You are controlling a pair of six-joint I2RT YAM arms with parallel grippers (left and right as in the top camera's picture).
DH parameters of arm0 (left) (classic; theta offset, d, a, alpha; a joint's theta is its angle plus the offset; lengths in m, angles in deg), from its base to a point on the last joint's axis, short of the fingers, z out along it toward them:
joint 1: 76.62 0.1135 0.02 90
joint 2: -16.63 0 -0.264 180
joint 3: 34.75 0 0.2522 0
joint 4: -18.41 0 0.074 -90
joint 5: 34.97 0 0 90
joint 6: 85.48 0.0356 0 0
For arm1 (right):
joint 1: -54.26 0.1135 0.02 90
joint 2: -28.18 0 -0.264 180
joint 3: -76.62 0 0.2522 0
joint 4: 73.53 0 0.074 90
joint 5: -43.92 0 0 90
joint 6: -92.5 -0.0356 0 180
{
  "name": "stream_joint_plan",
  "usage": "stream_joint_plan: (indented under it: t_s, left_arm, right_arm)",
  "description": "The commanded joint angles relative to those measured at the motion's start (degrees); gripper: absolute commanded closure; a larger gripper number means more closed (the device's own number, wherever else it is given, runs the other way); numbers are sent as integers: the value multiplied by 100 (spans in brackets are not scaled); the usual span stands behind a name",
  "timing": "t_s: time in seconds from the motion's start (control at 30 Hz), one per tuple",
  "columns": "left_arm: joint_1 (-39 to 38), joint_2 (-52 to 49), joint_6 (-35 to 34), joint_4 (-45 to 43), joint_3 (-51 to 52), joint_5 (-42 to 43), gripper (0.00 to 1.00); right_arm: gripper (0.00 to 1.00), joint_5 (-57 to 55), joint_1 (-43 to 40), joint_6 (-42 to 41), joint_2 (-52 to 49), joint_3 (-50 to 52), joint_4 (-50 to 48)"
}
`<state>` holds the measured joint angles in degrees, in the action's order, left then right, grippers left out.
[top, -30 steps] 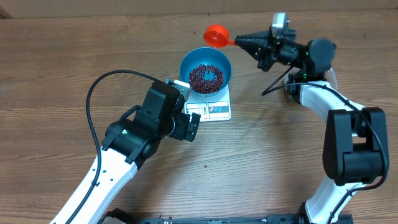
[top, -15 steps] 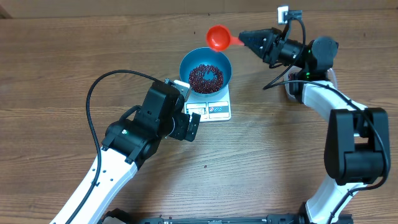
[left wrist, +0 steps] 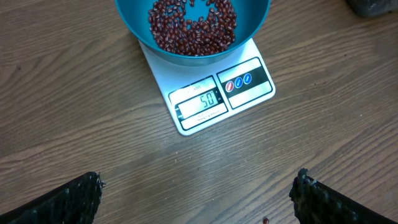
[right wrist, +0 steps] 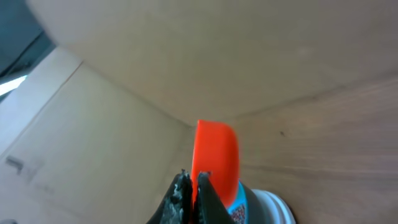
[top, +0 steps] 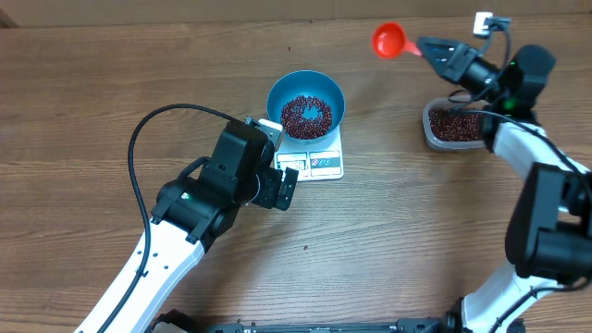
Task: Scoop item into bowl and weigh 150g on scale
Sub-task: 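Move the empty red cup right back over the bean tub, then lower the red cup into the beans for another scoop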
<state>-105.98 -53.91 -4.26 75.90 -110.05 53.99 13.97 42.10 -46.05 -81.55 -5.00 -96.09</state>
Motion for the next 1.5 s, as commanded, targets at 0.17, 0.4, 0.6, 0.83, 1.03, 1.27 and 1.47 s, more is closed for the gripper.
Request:
stream_joint_plan:
  t_s: [0.17,0.4,0.6,0.83,1.03,1.27,1.47]
  left_arm:
    - [9,-7,109,-22,-136,61,0]
    - [9,-7,109,-22,-136,61,0]
    - [9,-7,109,-22,-138,61,0]
    - [9,-7,109,-22,-136,61,0]
    - [9,-7,109,-22,-136,61,0]
    - [9,-7,109,-22,-136,61,1]
    - [9,-7,107,-22,-138,61,0]
  right_arm:
    - [96,-297,-614,1862,1110,-625,2892]
    - [96,-1279,-671,3327,1950,-990,5200]
    - [96,-2955,-664,4546,2472,-1204,7062]
    - [96,-4183,-664,5440,2590,-1204,8142]
    - [96,-4822,-664,5829,2452,-1198,8446]
    - [96,-5128,-664,5958,2098,-1198,8421]
    - [96,-4951,-664,5954,1707,-1198,8419]
